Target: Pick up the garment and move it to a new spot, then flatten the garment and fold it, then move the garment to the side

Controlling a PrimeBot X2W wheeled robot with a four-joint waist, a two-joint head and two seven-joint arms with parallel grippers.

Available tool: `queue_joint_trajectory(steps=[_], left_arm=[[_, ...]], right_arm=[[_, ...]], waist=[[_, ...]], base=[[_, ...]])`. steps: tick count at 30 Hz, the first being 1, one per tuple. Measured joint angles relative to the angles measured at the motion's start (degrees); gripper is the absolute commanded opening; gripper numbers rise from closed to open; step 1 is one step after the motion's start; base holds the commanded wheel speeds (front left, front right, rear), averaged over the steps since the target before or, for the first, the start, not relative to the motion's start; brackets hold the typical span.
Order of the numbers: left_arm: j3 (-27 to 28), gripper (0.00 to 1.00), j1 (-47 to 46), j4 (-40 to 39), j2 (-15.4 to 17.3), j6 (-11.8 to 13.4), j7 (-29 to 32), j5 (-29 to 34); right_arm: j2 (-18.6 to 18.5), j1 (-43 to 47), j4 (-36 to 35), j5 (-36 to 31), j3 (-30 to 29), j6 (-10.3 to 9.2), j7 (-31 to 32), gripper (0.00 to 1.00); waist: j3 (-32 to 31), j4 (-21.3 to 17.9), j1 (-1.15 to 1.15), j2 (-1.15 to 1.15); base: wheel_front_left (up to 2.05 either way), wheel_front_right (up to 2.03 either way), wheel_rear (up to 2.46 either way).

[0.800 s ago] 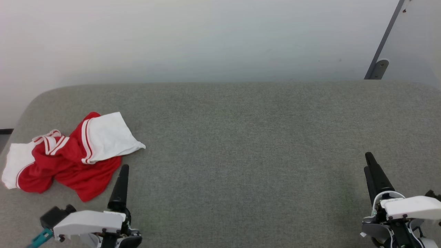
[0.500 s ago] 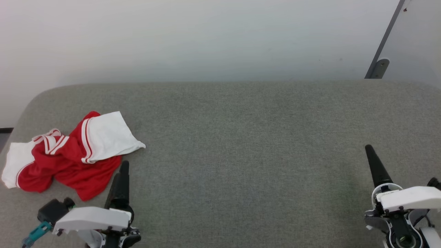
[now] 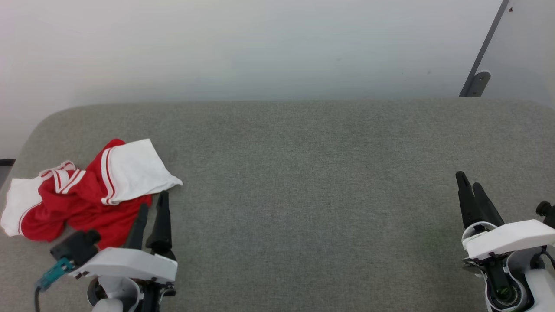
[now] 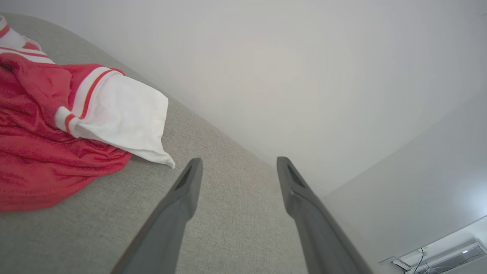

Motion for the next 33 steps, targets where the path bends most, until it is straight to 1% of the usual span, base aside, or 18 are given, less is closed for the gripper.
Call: queue_joint_trajectory(steps=[11,21,33], left_arm=[[-3.3,1.00,-0.8,-0.1,1.9,2.1,-2.0,10.0],[-5.2,1.00,-1.7,0.6,3.5,3.5,-3.5,15.8],[-6.4,1.00,-2.7,1.5,4.3,3.6,-5.2,21.2]], right_arm=[[-0.7,-1.8,1.3,-12.2,1.0,0.00,-2.0,1.00],[-1.5,-3.6,1.8,-19.6,1.7,0.00,-3.5,1.00],[-2.2,-4.8,3.7,-26.5,2.4,0.00,-5.3,1.00]], waist=[[0.3,0.1,0.00,0.00],[0.5,0.2,0.00,0.00],[0.4,0.3,0.00,0.00]], base=[[0.00,0.00,0.00],[0.00,0.00,0.00],[0.00,0.00,0.00]])
